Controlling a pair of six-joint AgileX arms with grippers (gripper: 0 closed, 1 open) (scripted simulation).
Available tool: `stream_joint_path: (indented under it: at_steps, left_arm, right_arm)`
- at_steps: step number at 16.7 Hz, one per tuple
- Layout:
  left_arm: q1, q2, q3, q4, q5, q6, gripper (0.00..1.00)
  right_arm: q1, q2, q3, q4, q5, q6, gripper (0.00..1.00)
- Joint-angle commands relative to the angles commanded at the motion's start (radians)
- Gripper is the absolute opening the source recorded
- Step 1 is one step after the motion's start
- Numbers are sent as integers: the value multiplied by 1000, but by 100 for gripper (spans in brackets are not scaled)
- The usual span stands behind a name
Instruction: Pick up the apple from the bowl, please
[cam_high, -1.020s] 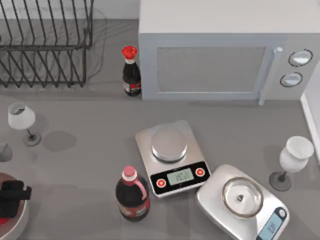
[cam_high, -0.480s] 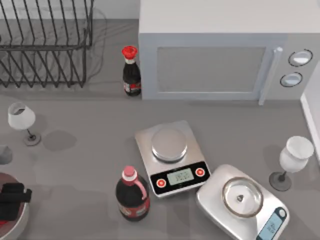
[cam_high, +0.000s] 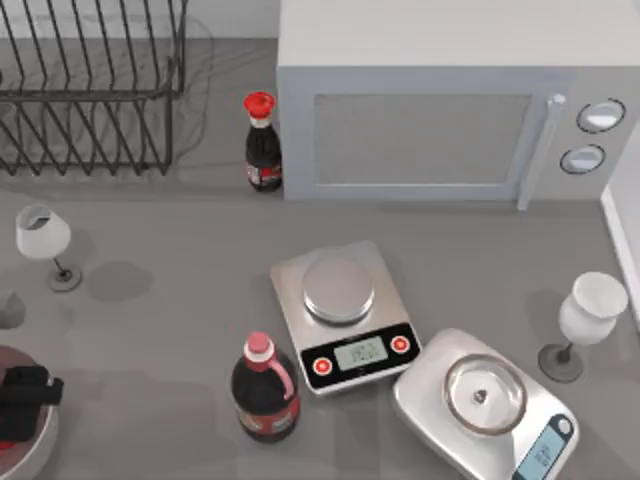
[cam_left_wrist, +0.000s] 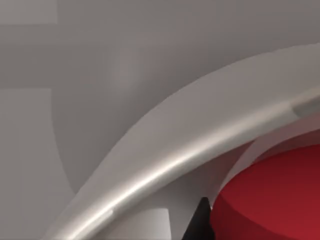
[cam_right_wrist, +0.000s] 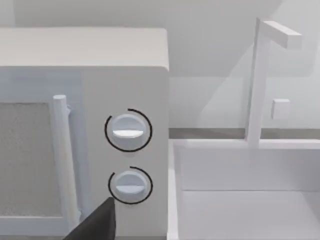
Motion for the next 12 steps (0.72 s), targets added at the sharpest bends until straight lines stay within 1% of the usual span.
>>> stream_joint_path:
  at_steps: [2, 3, 10, 11, 12]
  left_arm:
    - [0, 0, 0, 0, 0, 0, 2]
    - [0, 0, 0, 0, 0, 0, 0]
    - [0, 0, 0, 0, 0, 0, 0]
    - [2, -129, 28, -116, 26, 15, 0]
    - [2, -128, 30, -118, 26, 15, 0]
  right_arm:
    - [0, 0, 0, 0, 0, 0, 100]
    - [0, 0, 0, 0, 0, 0, 100]
    - [0, 0, 0, 0, 0, 0, 100]
    - [0, 0, 0, 0, 0, 0, 100]
    - [0, 0, 0, 0, 0, 0, 100]
